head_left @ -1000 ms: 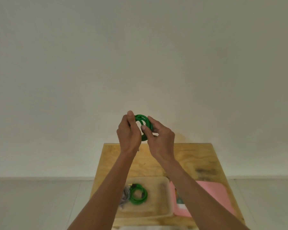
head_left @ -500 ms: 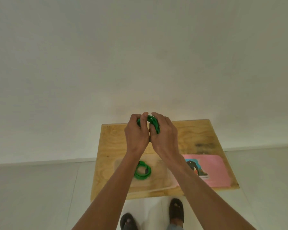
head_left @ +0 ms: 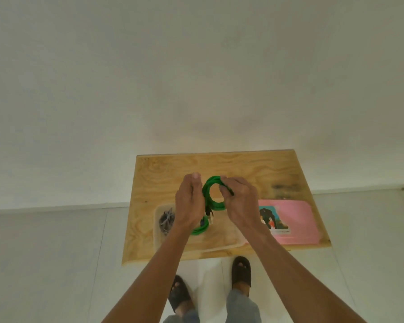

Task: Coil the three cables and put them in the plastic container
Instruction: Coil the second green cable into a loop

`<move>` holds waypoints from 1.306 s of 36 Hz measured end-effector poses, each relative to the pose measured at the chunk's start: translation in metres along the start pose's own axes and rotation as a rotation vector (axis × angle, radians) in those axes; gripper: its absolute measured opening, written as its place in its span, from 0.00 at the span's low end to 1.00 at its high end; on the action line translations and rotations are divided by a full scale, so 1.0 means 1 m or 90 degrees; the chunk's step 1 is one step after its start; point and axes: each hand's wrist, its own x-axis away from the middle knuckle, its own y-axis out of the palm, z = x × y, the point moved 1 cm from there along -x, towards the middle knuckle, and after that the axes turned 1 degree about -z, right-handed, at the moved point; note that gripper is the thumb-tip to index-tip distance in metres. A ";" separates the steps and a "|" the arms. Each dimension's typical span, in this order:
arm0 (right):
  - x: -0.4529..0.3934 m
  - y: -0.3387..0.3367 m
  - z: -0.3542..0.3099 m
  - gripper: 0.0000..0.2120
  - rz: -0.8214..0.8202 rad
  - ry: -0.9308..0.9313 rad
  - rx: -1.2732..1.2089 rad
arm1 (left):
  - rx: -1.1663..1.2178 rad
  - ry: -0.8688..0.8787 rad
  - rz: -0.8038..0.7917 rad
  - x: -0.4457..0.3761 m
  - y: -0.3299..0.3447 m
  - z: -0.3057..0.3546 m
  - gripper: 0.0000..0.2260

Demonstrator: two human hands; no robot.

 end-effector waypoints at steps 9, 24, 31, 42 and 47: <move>0.031 0.027 0.047 0.12 -0.132 0.120 0.046 | -0.428 0.011 0.052 0.010 -0.022 -0.102 0.23; 0.042 0.072 0.076 0.13 -0.289 0.148 0.248 | -0.601 -0.005 -0.064 0.023 -0.025 -0.157 0.30; 0.041 0.084 0.078 0.16 -0.297 0.189 0.260 | -0.598 -0.004 -0.062 0.023 -0.024 -0.157 0.31; 0.046 0.086 0.083 0.18 -0.287 0.190 0.198 | -0.581 -0.011 -0.070 0.023 -0.025 -0.154 0.31; 0.043 0.078 0.075 0.19 -0.267 0.229 0.148 | -0.574 -0.020 -0.085 0.021 -0.028 -0.154 0.30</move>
